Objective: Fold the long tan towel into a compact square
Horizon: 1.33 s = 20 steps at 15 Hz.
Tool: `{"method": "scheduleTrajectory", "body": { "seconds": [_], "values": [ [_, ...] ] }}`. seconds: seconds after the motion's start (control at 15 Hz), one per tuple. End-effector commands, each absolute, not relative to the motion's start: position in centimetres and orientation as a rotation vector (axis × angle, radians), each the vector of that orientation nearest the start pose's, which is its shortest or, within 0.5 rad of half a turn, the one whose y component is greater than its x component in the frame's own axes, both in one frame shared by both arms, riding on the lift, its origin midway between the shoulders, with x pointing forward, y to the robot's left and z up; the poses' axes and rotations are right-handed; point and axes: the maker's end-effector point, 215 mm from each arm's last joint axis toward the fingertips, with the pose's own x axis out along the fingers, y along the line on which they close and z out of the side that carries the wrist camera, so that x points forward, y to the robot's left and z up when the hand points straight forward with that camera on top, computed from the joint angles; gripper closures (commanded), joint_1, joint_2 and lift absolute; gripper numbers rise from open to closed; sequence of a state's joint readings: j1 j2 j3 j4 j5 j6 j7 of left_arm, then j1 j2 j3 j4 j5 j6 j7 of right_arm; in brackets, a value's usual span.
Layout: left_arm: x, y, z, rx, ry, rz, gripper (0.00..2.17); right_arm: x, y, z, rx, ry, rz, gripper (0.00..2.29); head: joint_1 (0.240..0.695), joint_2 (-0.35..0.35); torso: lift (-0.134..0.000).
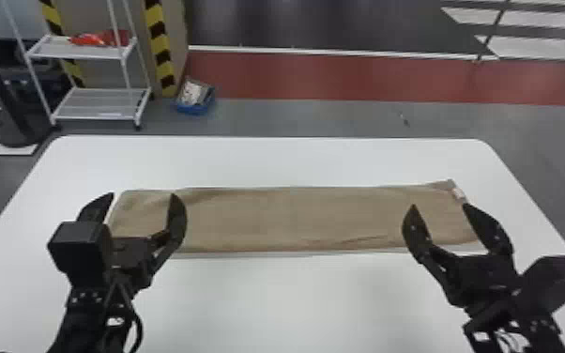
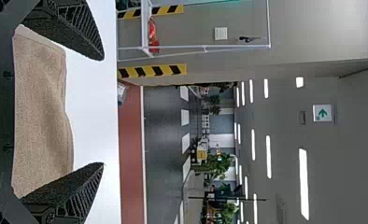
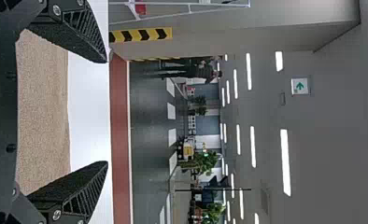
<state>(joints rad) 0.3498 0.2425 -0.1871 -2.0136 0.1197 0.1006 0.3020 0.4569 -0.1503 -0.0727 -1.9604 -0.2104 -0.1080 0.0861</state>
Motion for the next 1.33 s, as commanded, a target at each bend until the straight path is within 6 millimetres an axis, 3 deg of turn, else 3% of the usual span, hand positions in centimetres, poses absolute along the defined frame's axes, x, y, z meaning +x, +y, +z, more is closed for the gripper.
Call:
{"method": "scheduleTrajectory", "body": {
  "seconds": [0.0, 0.33, 0.67, 1.0, 1.27],
  "values": [
    [48.5, 21.5, -32.9, 0.051, 0.037, 0.035, 0.08, 45.9, -27.1, -32.5, 0.04, -0.049, 0.073, 0.12, 0.695, -0.065, -0.124],
    [48.8, 22.1, -33.0, 0.013, 0.008, 0.056, 0.07, 46.0, -26.5, -33.0, 0.033, -0.041, 0.098, 0.16, 0.695, -0.065, -0.124],
    [49.2, 22.7, -34.4, 0.007, 0.034, 0.071, 0.08, 47.2, -23.2, -35.2, 0.052, -0.012, 0.168, 0.19, 0.695, -0.032, -0.124],
    [49.6, 23.3, -36.3, 0.015, 0.066, 0.086, 0.09, 49.0, -19.3, -35.6, 0.044, -0.037, 0.234, 0.19, 0.695, 0.017, -0.124],
    [49.6, 24.0, -37.3, 0.008, 0.09, 0.097, 0.21, 49.8, -17.8, -36.2, 0.036, -0.029, 0.255, 0.19, 0.695, 0.054, -0.124]
  ]
}}
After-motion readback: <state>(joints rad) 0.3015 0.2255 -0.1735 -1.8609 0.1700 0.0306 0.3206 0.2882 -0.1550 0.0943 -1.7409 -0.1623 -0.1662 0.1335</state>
